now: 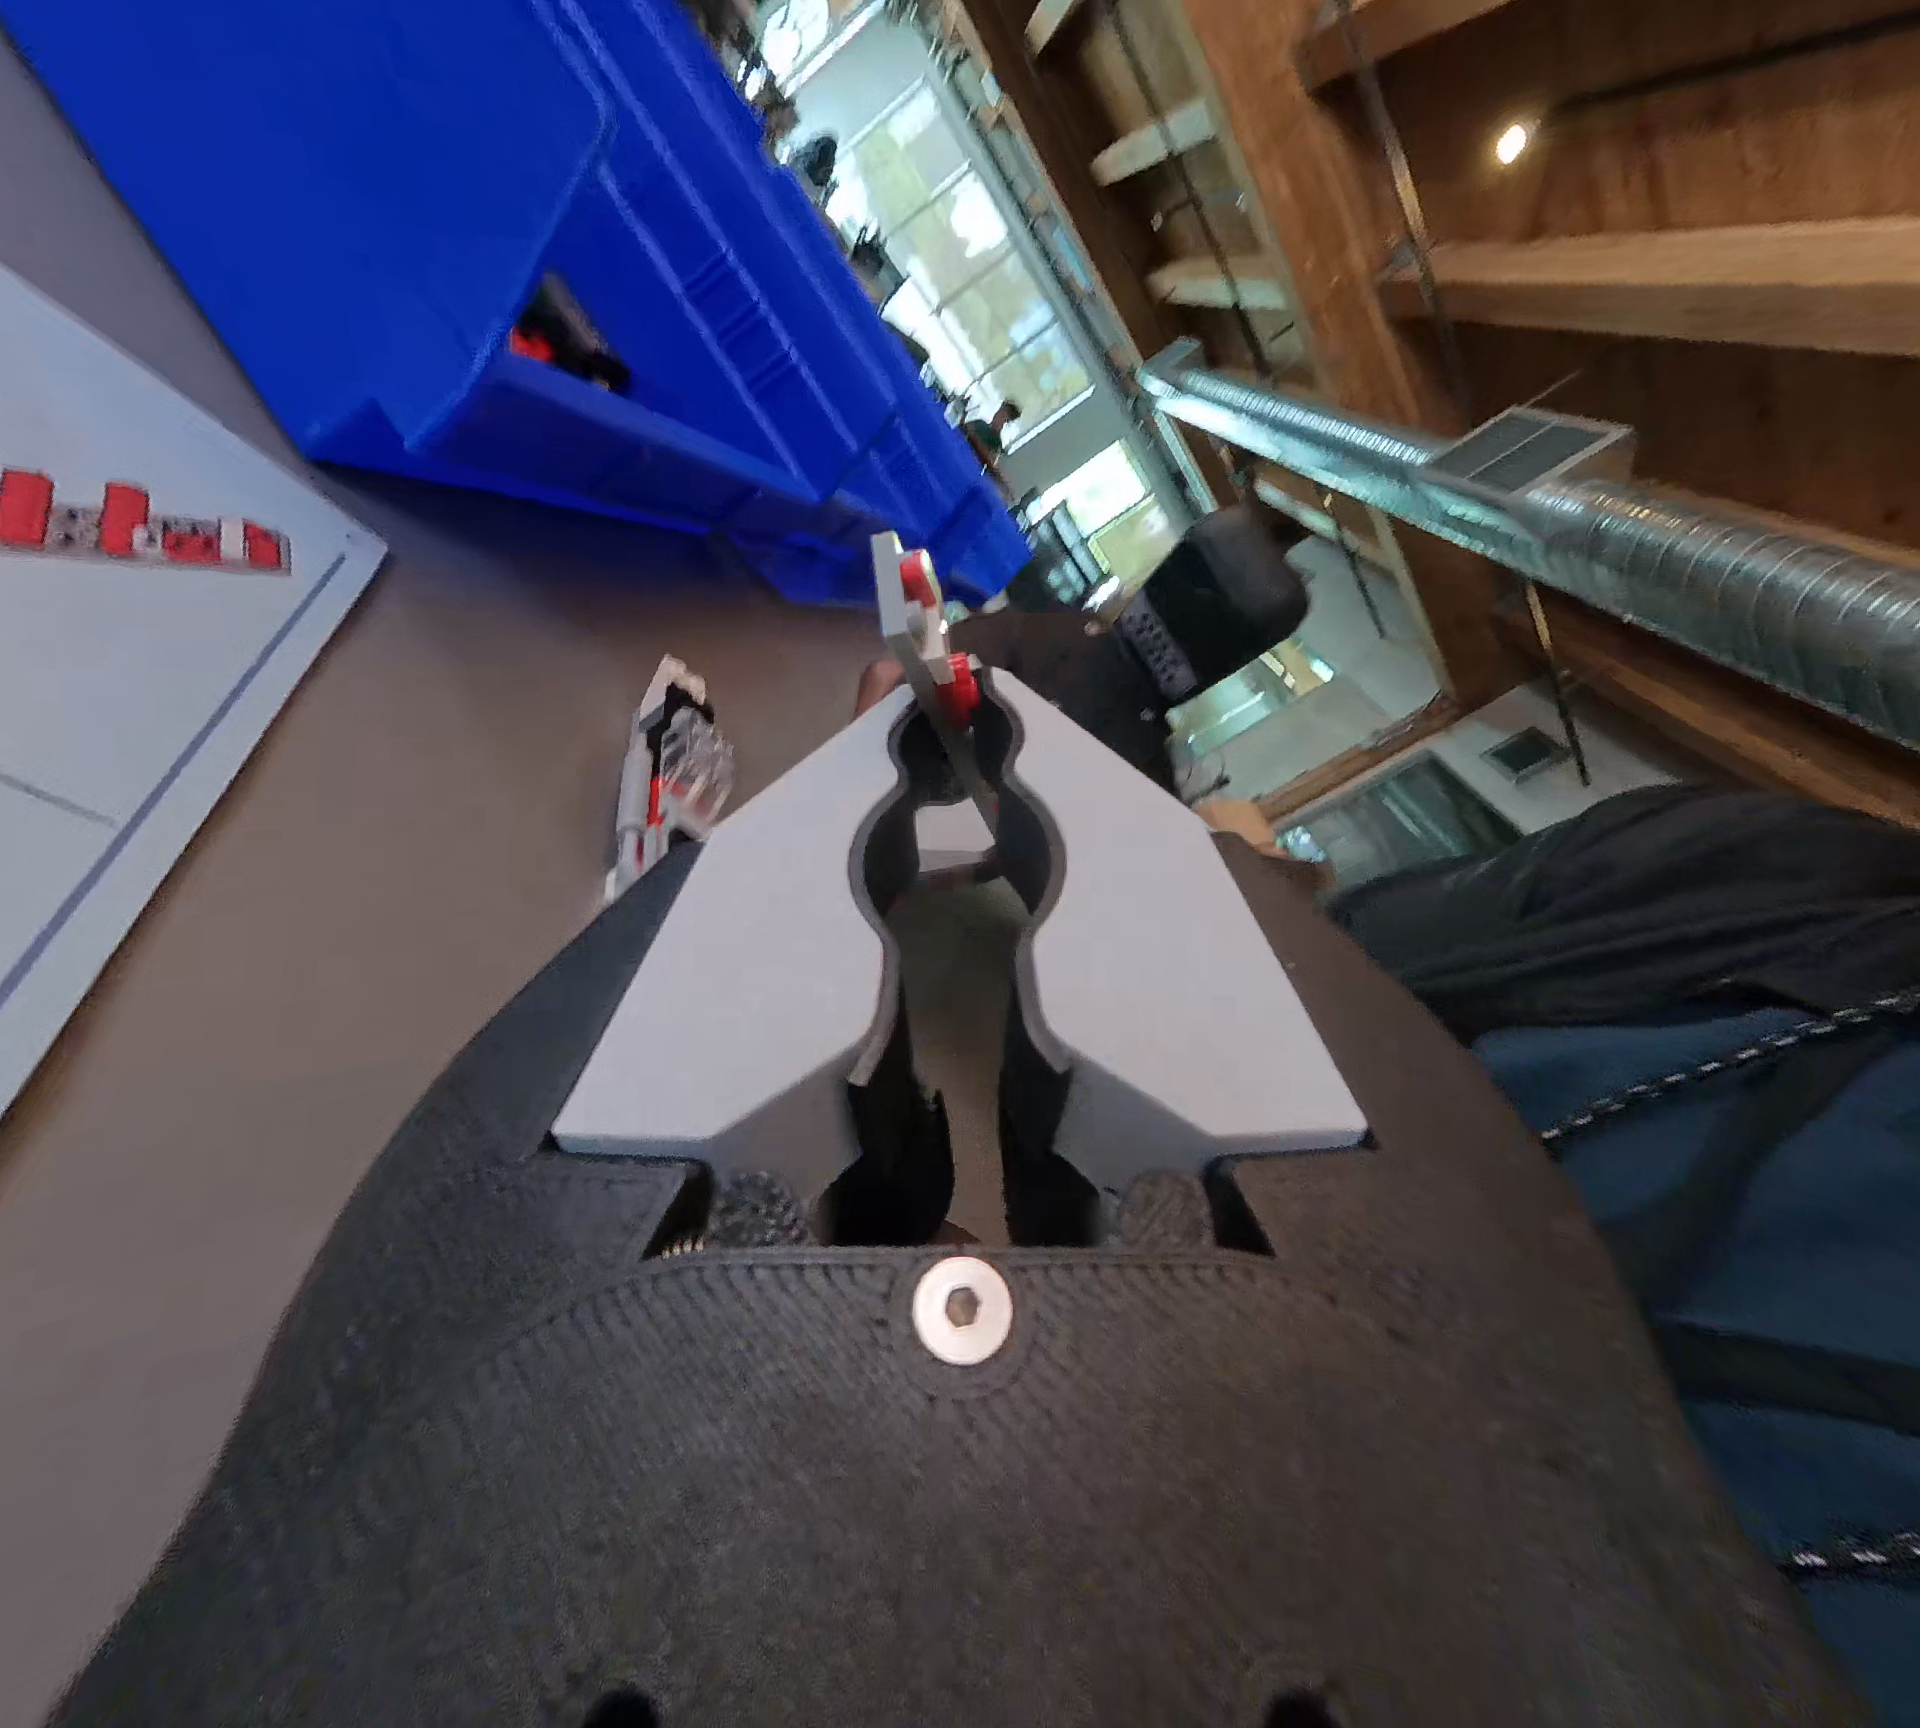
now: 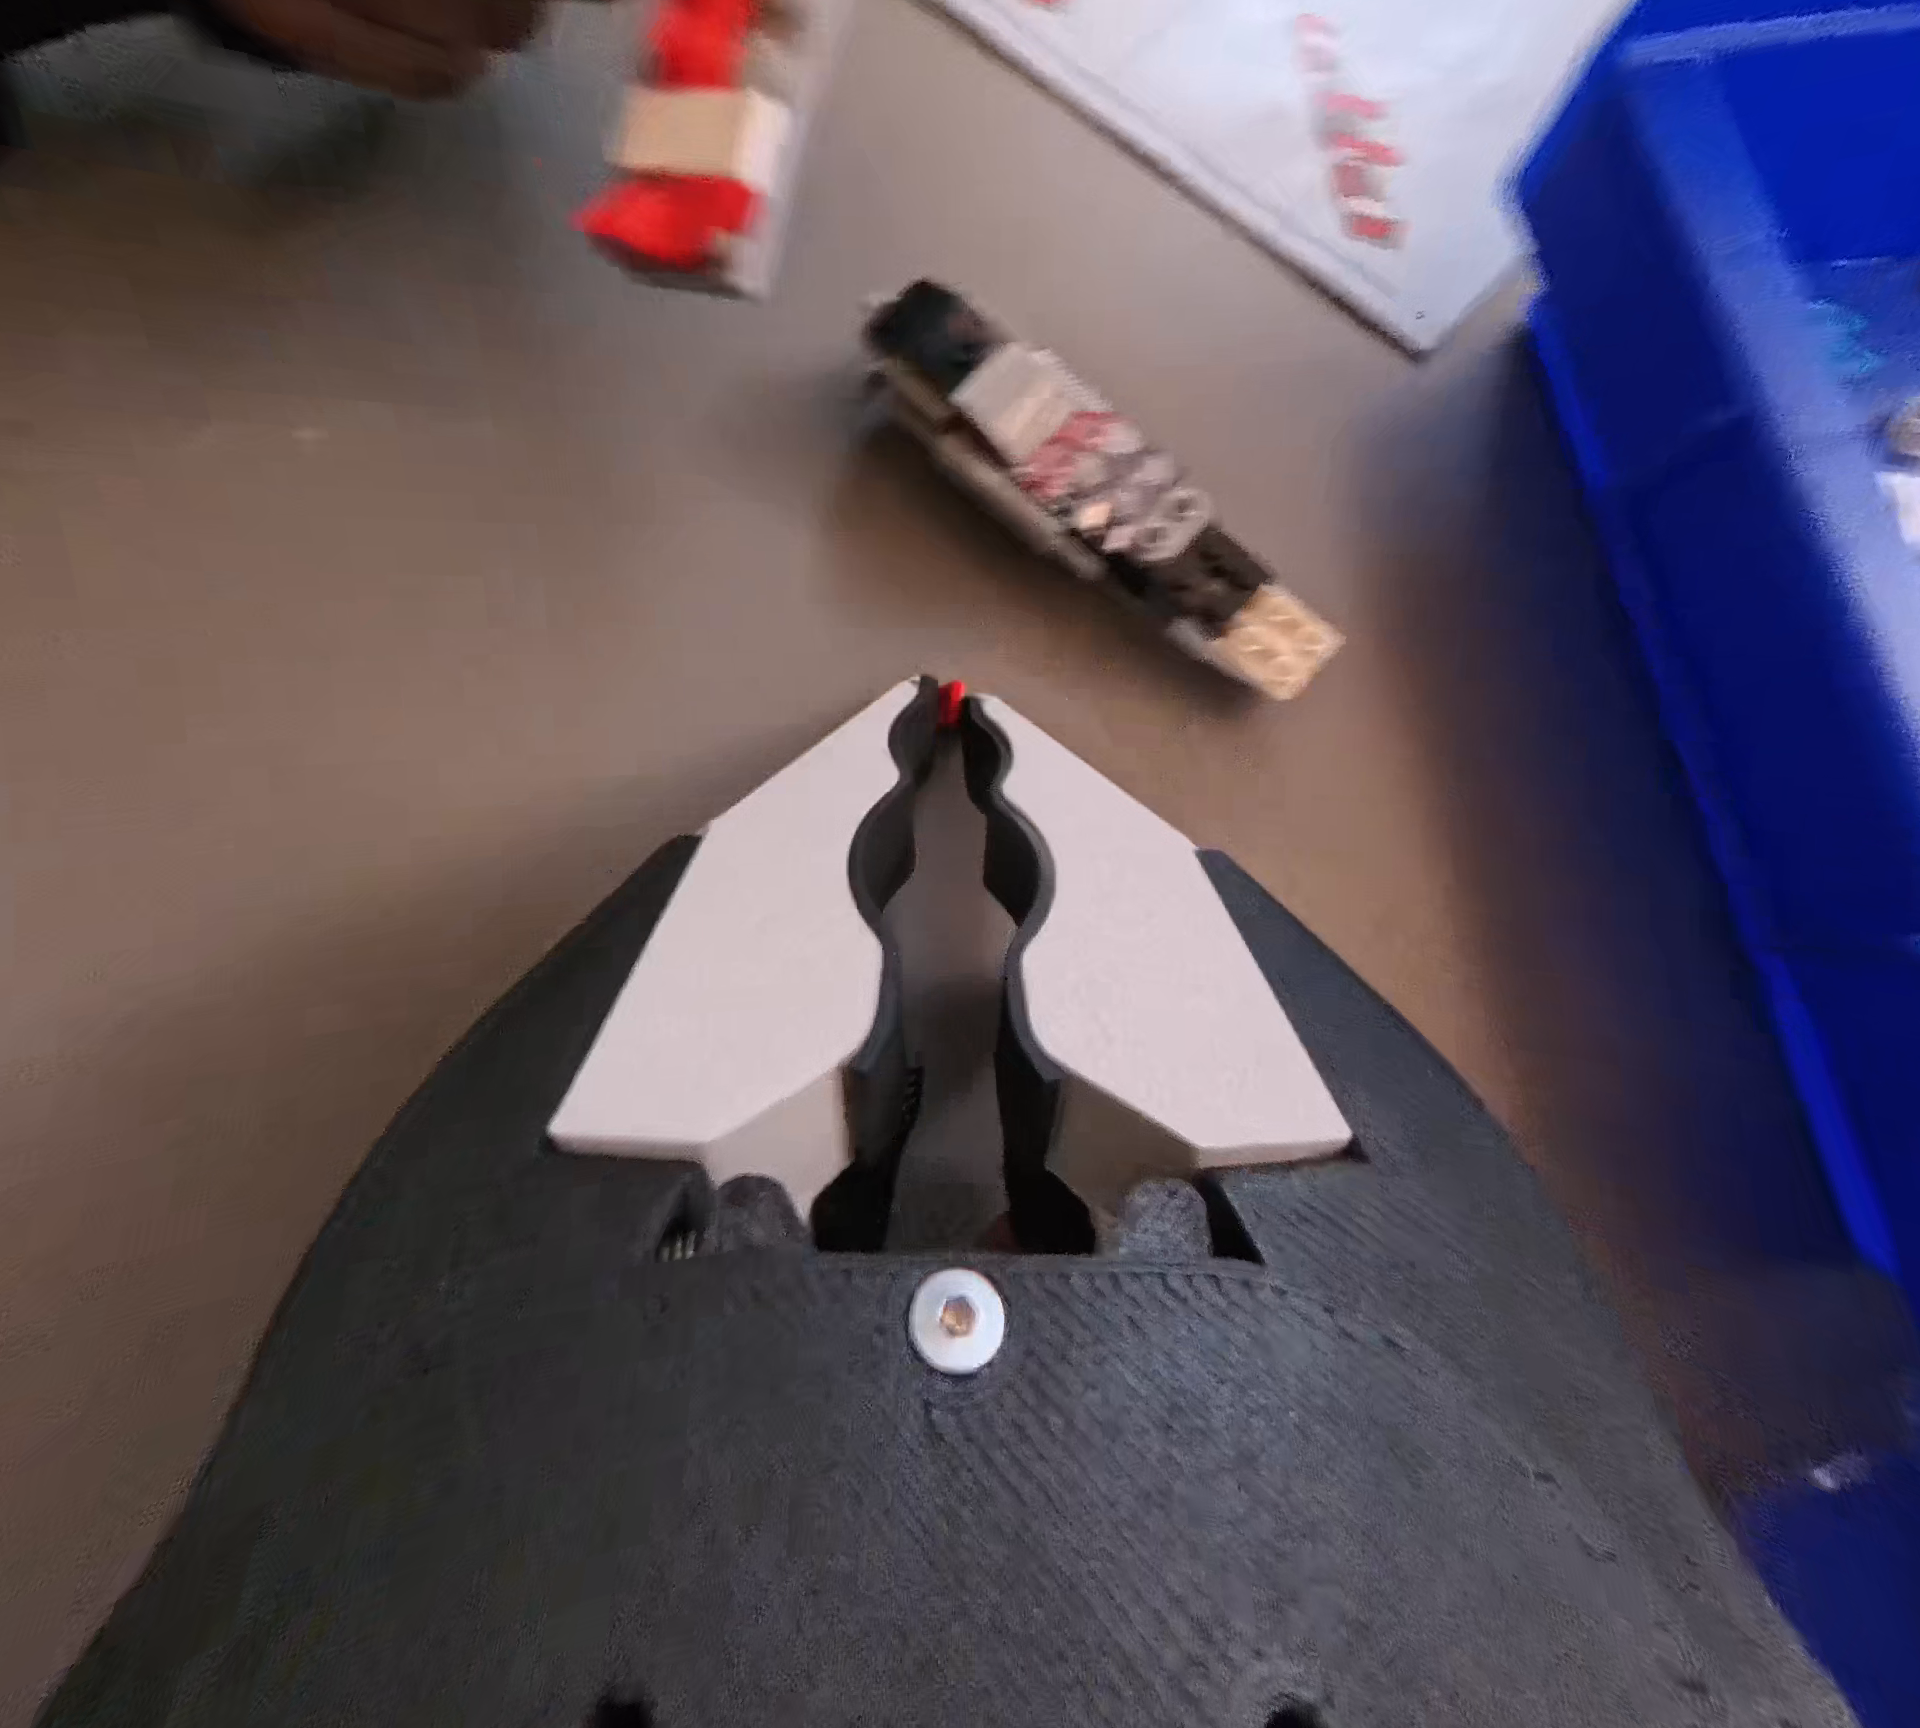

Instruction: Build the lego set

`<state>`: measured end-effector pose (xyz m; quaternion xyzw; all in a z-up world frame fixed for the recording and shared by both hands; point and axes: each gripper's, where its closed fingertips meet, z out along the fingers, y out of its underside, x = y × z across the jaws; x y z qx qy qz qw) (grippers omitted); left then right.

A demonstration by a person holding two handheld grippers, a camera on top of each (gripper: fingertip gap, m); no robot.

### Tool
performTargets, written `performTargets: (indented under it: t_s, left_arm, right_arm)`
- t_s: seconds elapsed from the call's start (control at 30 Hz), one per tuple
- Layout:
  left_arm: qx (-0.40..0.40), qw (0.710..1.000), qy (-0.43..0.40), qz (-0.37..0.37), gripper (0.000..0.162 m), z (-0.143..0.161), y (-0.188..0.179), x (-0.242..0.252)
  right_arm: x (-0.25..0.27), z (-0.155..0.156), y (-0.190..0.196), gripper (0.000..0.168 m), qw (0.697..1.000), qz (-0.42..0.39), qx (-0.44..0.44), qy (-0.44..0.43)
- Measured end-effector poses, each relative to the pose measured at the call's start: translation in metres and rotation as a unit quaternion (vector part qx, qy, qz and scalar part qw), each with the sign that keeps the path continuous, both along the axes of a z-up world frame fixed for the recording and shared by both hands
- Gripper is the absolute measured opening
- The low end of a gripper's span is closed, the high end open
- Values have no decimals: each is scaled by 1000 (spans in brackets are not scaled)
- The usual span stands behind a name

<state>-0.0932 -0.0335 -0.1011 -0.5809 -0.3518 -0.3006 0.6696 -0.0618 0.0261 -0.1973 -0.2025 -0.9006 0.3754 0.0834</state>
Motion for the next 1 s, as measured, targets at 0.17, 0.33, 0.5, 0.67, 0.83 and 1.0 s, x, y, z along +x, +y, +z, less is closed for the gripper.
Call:
performTargets:
  t_s: [0.17,0.33,0.5,0.67,0.83,1.0]
  left_arm:
    - [-53,997,-12,-61,7,-22,13,20]
    - [-59,994,-4,-90,6,-23,18,31]
    - [-68,989,20,-130,6,-22,25,48]
    - [-83,976,61,-194,7,-25,38,76]
    - [-84,969,84,-219,7,-22,40,88]
    - [-73,968,92,-224,7,-19,41,90]
  right_arm:
    - [39,0,5,5,994,107,4,-15]
    - [39,7,17,31,994,112,-6,-17]
    - [21,73,-2,36,985,101,-137,-31]
    - [-2,98,-40,35,968,70,-188,-149]
    - [13,96,-51,29,948,102,-200,-227]
    - [18,97,-53,6,933,104,-224,-260]
